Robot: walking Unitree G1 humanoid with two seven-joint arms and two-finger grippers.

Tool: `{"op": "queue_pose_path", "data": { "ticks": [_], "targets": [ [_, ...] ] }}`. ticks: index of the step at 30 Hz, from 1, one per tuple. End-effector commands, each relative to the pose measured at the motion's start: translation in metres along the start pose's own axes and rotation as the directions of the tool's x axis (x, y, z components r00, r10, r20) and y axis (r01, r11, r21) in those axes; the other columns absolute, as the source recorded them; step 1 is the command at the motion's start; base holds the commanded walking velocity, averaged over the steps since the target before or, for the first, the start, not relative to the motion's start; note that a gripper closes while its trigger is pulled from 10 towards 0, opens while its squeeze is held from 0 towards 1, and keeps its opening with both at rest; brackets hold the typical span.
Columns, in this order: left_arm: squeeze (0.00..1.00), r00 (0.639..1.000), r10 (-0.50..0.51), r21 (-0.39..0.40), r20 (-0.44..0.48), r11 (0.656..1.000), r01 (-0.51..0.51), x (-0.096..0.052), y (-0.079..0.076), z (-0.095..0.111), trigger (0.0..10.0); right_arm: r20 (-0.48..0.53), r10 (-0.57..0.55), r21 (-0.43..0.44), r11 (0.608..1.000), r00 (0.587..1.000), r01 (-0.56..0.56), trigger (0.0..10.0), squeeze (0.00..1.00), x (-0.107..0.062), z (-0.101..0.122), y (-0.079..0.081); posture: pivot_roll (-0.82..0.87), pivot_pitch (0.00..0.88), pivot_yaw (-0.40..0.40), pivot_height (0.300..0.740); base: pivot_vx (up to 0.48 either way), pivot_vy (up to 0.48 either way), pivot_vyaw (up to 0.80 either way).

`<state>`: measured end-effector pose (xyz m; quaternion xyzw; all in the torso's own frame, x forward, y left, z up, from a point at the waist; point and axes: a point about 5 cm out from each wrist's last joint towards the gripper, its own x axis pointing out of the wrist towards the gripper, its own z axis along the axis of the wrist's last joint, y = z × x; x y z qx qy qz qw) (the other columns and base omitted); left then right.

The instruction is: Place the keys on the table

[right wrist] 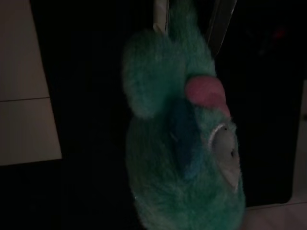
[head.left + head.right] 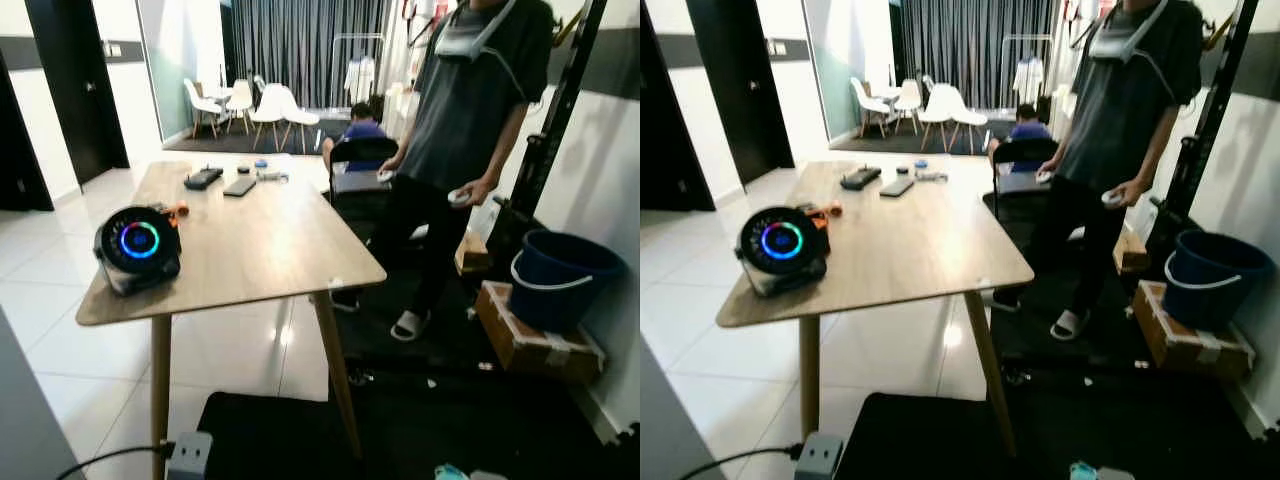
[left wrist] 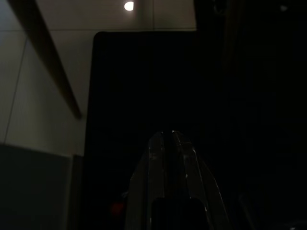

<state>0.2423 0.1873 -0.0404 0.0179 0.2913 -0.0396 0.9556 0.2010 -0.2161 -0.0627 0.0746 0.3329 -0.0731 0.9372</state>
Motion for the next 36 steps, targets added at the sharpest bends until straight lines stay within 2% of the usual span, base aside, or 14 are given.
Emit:
{"op": "queue_pose_path", "data": {
  "ticks": [1,16,36],
  "targets": [
    [0.0,1.0,-0.001,-0.006,0.006,1.0,0.001,-0.0003,-0.0006,0.0,10.0,-0.006,0.002,-0.009,1.0,1.0,-0.002,10.0,0.0,0.0002,-0.0008,0.0012,0.02,0.008,0.005,0.74,0.412,0.0,0.0],
    [0.0,1.0,-0.002,-0.007,0.024,1.0,0.003,0.0009,-0.0024,0.0041,10.0,-0.004,0.004,-0.02,1.0,1.0,-0.004,10.0,0.0,0.0008,0.0012,0.0005,0.01,0.0,0.001,0.74,0.408,0.0,0.0],
    [0.0,0.999,-0.025,0.007,0.049,1.0,0.025,-0.0014,-0.0037,0.003,10.0,-0.011,0.009,-0.023,1.0,1.0,-0.01,10.0,0.0,0.0006,-0.0008,0.0027,0.01,0.0,0.002,0.74,0.0,0.0,0.0]
  ]
}}
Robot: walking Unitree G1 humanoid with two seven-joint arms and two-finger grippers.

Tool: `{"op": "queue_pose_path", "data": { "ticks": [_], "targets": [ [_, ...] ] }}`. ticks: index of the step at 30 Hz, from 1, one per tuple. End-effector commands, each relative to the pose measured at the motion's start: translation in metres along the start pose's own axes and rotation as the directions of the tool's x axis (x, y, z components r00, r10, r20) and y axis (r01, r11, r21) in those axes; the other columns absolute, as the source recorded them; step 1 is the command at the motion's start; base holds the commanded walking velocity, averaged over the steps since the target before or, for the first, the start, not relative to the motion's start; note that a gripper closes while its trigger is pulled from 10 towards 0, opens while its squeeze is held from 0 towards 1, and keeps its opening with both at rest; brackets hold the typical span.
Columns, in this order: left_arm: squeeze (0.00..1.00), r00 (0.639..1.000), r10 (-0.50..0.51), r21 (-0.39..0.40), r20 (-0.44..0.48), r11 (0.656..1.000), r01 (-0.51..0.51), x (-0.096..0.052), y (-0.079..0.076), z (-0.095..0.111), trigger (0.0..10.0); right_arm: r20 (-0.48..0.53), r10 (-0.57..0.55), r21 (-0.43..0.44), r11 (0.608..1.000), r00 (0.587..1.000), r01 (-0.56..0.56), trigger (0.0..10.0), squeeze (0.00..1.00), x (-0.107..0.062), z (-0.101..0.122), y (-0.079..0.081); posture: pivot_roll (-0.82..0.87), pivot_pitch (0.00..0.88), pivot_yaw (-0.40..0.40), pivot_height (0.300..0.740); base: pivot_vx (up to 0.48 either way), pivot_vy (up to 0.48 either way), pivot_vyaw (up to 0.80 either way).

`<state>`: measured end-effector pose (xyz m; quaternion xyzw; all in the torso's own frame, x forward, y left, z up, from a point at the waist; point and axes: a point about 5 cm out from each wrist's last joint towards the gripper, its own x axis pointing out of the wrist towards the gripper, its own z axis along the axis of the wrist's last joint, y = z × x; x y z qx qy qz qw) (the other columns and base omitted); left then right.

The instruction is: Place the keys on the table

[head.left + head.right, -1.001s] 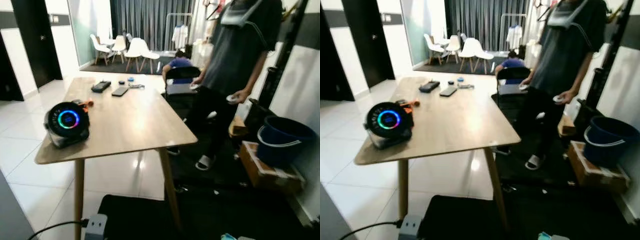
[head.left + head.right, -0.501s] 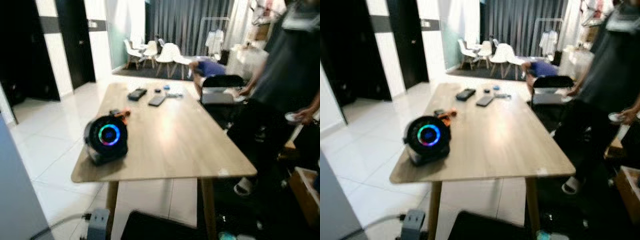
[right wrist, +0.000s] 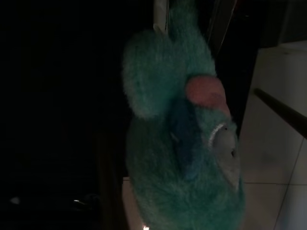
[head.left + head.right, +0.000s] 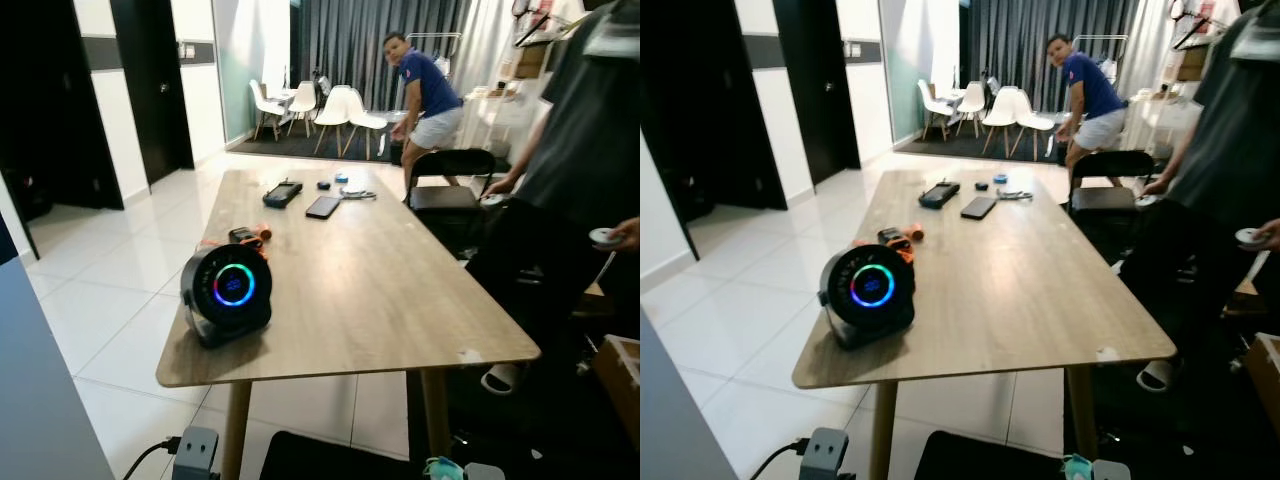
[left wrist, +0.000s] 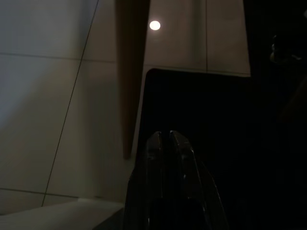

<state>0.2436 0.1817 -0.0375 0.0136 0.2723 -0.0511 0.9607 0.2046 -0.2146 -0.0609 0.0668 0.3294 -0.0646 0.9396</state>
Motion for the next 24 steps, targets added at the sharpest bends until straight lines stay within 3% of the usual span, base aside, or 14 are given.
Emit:
{"op": "queue_pose_path", "data": {
  "ticks": [1,5,24],
  "targets": [
    [0.0,1.0,-0.01,0.016,0.011,1.0,0.01,-0.0014,0.001,-0.0003,10.0,-0.021,-0.003,-0.003,1.0,1.0,0.002,10.0,0.0,-0.0011,-0.0047,0.0005,0.01,0.0,0.002,0.74,0.0,0.0,0.0],
    [0.0,0.999,-0.036,0.03,0.019,0.999,0.035,-0.0016,-0.001,0.0002,10.0,-0.023,-0.004,-0.001,1.0,1.0,0.004,10.0,0.0,-0.0015,-0.0056,0.0005,0.01,0.0,0.005,0.74,0.0,0.0,0.0],
    [0.0,0.999,-0.053,0.029,0.007,0.998,0.053,-0.0017,-0.002,-0.0013,10.0,-0.026,-0.009,0.001,1.0,1.0,0.009,10.0,0.0,-0.0028,-0.0083,-0.0004,0.02,0.0,0.006,0.74,0.0,-0.352,0.0]
  ]
}}
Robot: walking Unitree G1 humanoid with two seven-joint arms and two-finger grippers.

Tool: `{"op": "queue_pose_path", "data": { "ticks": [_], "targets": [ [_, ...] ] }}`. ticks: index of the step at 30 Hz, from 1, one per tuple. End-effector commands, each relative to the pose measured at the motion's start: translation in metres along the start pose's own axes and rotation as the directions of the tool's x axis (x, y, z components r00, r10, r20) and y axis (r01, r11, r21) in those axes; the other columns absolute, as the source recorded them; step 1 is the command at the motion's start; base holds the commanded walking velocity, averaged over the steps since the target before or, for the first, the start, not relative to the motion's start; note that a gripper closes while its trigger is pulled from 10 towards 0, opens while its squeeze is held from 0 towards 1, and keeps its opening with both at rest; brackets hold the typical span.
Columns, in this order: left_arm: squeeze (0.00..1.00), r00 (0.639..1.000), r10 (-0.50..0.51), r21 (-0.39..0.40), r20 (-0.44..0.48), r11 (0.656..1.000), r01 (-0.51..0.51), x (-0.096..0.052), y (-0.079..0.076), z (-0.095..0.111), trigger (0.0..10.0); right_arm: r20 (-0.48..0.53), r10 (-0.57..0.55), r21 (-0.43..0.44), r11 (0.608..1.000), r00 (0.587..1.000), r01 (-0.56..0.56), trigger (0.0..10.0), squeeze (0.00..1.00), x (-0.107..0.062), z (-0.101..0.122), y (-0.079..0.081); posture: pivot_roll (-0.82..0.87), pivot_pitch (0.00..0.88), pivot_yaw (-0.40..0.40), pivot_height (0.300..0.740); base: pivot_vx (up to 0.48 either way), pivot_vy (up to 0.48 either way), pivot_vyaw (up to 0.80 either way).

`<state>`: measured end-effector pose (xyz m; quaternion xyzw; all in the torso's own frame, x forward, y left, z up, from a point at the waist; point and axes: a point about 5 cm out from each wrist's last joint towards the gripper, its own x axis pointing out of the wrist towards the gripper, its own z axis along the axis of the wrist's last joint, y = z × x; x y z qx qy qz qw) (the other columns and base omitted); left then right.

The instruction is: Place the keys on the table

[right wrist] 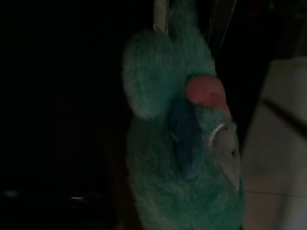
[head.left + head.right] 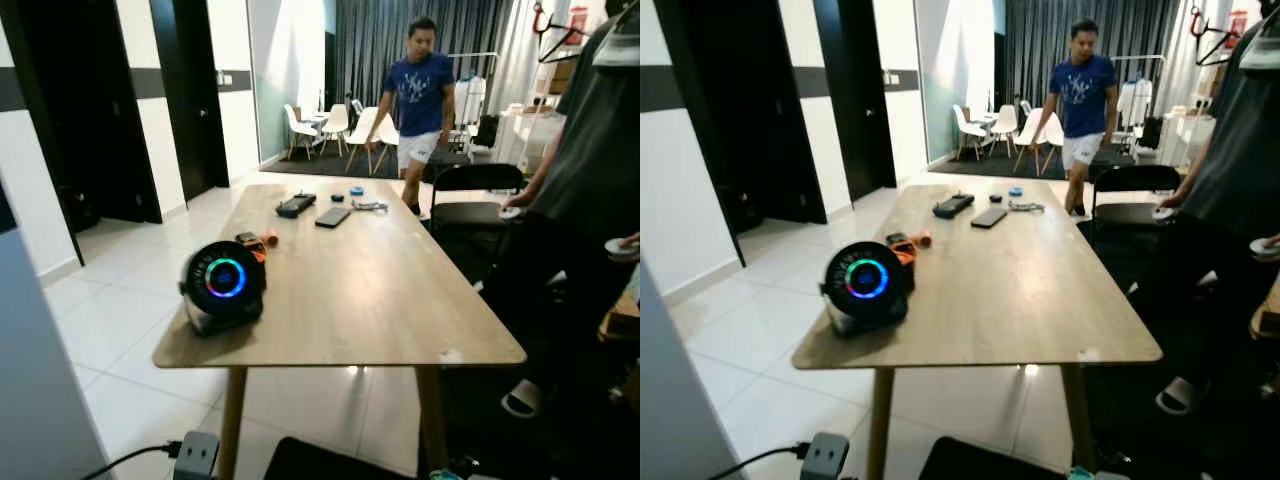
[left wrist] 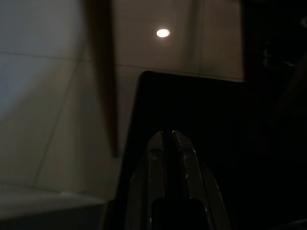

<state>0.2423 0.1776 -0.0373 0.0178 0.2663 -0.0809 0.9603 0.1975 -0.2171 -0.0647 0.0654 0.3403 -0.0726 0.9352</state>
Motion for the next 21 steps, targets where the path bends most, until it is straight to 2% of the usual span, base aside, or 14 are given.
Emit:
{"op": "queue_pose_path", "data": {
  "ticks": [1,21],
  "targets": [
    [0.0,1.0,0.002,0.004,-0.004,1.0,-0.002,-0.001,0.0022,-0.001,10.0,-0.003,0.009,-0.001,1.0,1.0,-0.009,10.0,0.0,0.0001,-0.0014,0.0036,0.02,0.0,0.006,0.74,0.0,-0.349,0.0],
    [0.0,1.0,-0.012,0.008,-0.025,1.0,0.012,-0.0014,0.0003,-0.0044,10.0,-0.005,-0.004,0.01,1.0,1.0,0.004,10.0,0.0,-0.0014,-0.0039,0.0013,0.01,0.014,0.012,0.74,0.0,-0.017,0.0]
  ]
}}
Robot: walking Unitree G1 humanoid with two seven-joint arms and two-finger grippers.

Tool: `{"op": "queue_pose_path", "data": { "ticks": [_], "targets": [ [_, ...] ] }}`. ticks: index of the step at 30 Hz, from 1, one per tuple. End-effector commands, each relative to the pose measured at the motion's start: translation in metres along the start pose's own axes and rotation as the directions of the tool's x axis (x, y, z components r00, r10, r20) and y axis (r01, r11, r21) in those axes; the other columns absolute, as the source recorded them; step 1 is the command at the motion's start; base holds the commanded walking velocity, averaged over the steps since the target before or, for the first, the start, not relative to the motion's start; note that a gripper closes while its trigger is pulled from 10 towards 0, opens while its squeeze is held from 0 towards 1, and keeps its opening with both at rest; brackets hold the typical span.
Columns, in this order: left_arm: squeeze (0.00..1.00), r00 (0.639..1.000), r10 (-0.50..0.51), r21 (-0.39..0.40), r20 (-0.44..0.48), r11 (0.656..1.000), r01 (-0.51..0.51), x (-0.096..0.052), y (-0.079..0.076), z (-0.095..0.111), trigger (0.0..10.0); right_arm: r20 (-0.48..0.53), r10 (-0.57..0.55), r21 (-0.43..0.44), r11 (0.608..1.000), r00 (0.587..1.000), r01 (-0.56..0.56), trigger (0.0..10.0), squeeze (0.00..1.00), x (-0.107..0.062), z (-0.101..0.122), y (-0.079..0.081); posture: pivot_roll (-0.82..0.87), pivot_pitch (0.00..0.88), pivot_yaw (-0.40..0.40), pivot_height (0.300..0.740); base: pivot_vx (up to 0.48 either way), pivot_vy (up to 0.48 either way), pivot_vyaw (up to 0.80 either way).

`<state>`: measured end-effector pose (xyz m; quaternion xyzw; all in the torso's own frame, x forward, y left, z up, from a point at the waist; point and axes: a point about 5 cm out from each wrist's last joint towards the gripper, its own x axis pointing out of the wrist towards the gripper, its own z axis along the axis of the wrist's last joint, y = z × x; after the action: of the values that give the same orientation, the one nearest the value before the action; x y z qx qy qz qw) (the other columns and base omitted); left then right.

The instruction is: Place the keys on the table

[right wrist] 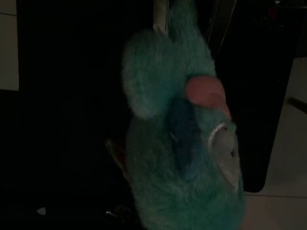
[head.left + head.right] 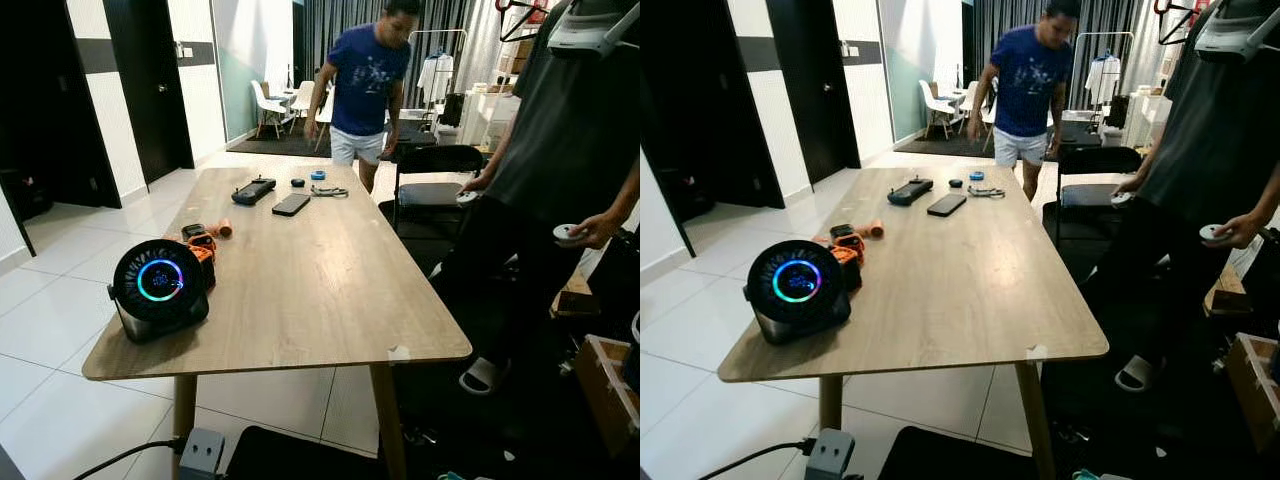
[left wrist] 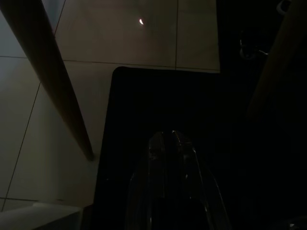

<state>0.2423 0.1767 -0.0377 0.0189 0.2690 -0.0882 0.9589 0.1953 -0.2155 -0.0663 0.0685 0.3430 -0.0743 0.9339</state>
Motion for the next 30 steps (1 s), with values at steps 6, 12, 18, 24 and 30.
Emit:
{"op": "queue_pose_path", "data": {
  "ticks": [6,12,18,24,30],
  "targets": [
    [0.0,1.0,0.003,0.005,-0.024,1.0,-0.003,-0.002,0.0,-0.005,10.0,0.002,-0.005,0.005,1.0,1.0,0.005,10.0,0.0,-0.001,-0.001,0.0,0.01,0.017,0.011,0.74,0.0,0.0,0.0],
    [0.0,1.0,0.005,0.009,-0.031,1.0,-0.005,-0.002,0.0,-0.007,10.0,-0.003,-0.01,0.005,1.0,1.0,0.01,10.0,0.0,-0.001,-0.002,-0.002,0.01,0.017,0.01,0.74,0.0,0.0,0.0],
    [0.0,0.999,0.006,0.013,-0.037,1.0,-0.005,-0.002,0.001,-0.007,10.0,-0.012,-0.017,0.004,1.0,1.0,0.017,10.0,0.0,-0.003,-0.005,-0.005,0.01,0.015,0.01,0.74,0.0,0.0,0.0],
    [0.0,0.998,0.008,0.03,-0.061,1.0,-0.006,-0.005,0.002,-0.014,10.0,-0.029,-0.035,0.008,0.999,0.999,0.035,10.0,0.0,-0.006,-0.011,-0.01,0.0,0.007,0.01,0.74,0.0,0.0,0.0],
    [0.0,0.997,0.011,0.048,-0.077,0.999,-0.007,-0.007,0.003,-0.018,10.0,-0.055,-0.056,0.008,0.998,0.997,0.057,10.0,0.0,-0.009,-0.017,-0.015,0.0,0.006,0.023,0.74,0.0,0.0,0.0]
  ]
}}
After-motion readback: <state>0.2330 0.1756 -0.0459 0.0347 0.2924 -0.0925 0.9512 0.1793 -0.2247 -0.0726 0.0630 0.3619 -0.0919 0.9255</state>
